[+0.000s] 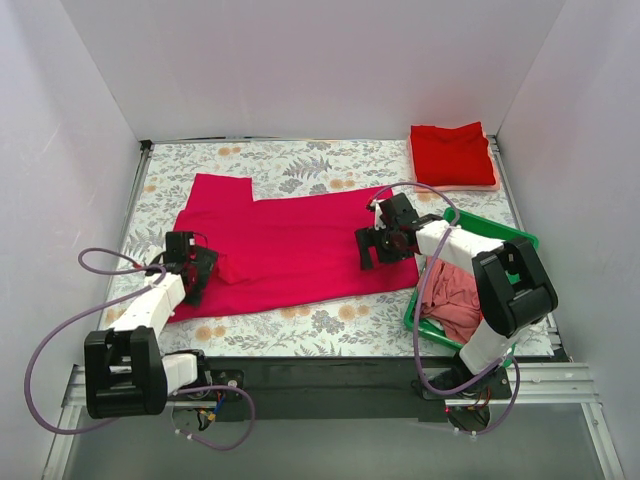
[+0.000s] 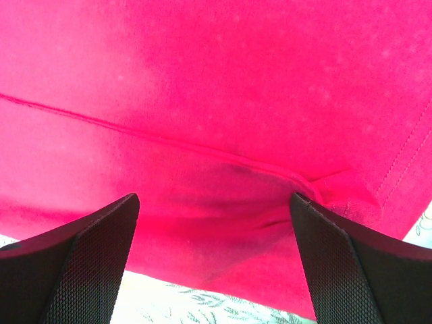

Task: Fold and stack the t-shirts
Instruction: Fold the tshirt

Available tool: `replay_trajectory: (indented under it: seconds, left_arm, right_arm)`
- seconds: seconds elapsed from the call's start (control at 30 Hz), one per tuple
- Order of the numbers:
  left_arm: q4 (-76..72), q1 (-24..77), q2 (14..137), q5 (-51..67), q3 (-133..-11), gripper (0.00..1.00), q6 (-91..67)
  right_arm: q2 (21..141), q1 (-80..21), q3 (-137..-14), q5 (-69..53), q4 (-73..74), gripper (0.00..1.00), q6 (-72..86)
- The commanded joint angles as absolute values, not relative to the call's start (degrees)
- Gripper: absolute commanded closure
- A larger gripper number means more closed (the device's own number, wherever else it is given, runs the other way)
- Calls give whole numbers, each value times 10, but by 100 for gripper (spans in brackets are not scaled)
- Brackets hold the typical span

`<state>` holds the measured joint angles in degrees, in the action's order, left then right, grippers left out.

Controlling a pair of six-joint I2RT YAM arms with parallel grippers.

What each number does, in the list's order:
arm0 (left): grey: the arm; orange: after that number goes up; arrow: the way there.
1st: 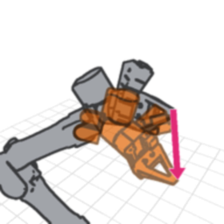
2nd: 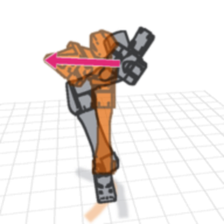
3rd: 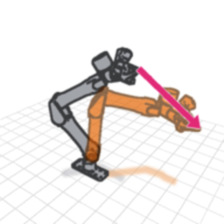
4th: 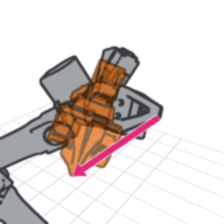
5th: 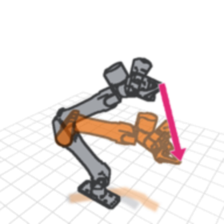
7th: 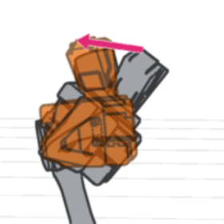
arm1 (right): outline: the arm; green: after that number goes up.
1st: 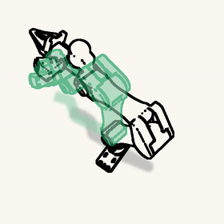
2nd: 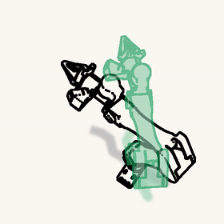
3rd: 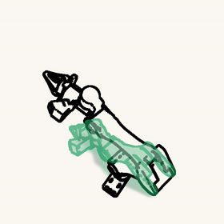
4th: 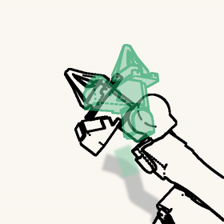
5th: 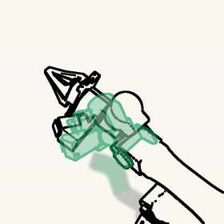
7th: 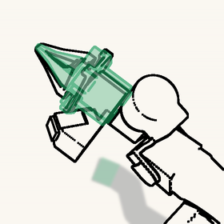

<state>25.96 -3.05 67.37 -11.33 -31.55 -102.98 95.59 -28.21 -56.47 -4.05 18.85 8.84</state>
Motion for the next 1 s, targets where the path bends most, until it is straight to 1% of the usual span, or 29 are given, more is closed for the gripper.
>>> replay_trajectory:
  seconds: [0.0,0.2,0.4,0.63,0.7,0.77,0.8,0.87,0.97]
  left_arm:
    - [261,-33,704,-109,-344,3,-1034]
    - [214,-32,770,-112,-402,2,-1032]
    - [202,-34,837,-172,-487,2,-1034]
    - [188,-69,964,-231,-617,2,-1004]
    - [229,-83,1014,-207,-696,2,-998]
    - [241,-84,1039,-180,-735,2,-980]
    - [242,-84,1038,-166,-753,2,-970]
    - [242,-84,1017,-135,-751,2,-960]
    - [230,-83,971,-119,-699,2,-967]
  right_arm:
    - [932,-280,-570,-33,209,2,85]
    - [935,-279,-568,-33,210,2,89]
    - [937,-280,-577,-16,219,2,87]
    - [931,-280,-581,-2,229,2,85]
    - [925,-279,-583,-3,232,2,86]
    - [919,-279,-586,13,234,2,86]
    - [912,-279,-589,12,236,2,86]
    - [904,-280,-598,18,241,2,86]
    - [882,-279,-609,27,243,2,85]
